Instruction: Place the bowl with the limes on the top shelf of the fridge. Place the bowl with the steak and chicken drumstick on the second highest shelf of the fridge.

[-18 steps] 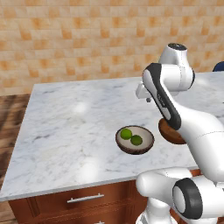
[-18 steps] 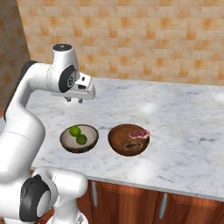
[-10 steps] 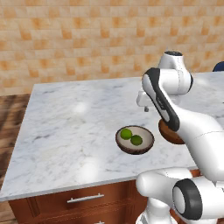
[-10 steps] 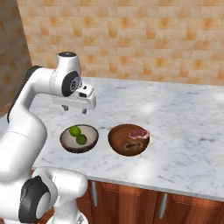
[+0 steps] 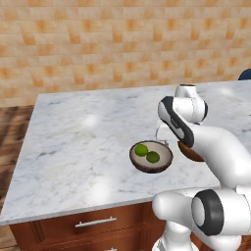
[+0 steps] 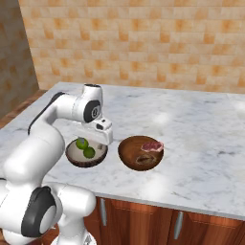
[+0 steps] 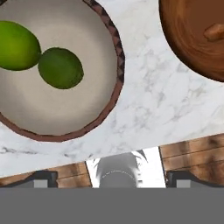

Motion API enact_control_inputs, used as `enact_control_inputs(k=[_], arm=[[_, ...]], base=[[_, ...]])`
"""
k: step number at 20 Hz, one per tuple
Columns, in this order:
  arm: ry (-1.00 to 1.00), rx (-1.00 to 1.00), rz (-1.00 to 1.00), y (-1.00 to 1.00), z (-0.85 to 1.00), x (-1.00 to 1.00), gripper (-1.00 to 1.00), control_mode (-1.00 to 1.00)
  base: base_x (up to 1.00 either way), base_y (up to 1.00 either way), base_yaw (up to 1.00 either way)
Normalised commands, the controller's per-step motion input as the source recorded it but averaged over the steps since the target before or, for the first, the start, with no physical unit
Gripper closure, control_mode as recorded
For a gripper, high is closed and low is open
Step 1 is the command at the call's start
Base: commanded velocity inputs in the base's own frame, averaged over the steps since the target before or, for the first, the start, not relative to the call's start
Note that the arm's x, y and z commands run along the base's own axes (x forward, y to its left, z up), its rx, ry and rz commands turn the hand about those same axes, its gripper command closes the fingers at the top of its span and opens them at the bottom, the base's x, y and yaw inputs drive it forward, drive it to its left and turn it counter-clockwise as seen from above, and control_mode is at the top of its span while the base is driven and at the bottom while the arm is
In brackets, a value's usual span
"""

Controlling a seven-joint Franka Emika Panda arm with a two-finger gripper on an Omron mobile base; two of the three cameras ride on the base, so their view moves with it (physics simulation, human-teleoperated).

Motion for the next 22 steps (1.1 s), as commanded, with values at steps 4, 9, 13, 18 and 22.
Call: enact_control_inputs(k=[4, 9, 13, 18, 22], arm=[[0.08, 0.04, -0.19, -0.23, -0.98, 0.0, -1.0, -1.0], [-0.02, 0.02, -0.12, -0.02, -0.64, 0.1, -1.0, -1.0], [0.0, 0.0, -0.06, 0.0, -0.32, 0.24, -1.0, -1.0], [-0.02, 0.0, -0.06, 0.0, -0.17, 0.25, -1.0, -1.0], [-0.02, 0.0, -0.08, 0.02, -0.16, 0.28, -1.0, -1.0]], base=[[0.0, 0.0, 0.0], [0.0, 0.0, 0.0], [0.0, 0.0, 0.0], [0.0, 0.0, 0.0], [0.0, 0.0, 0.0]])
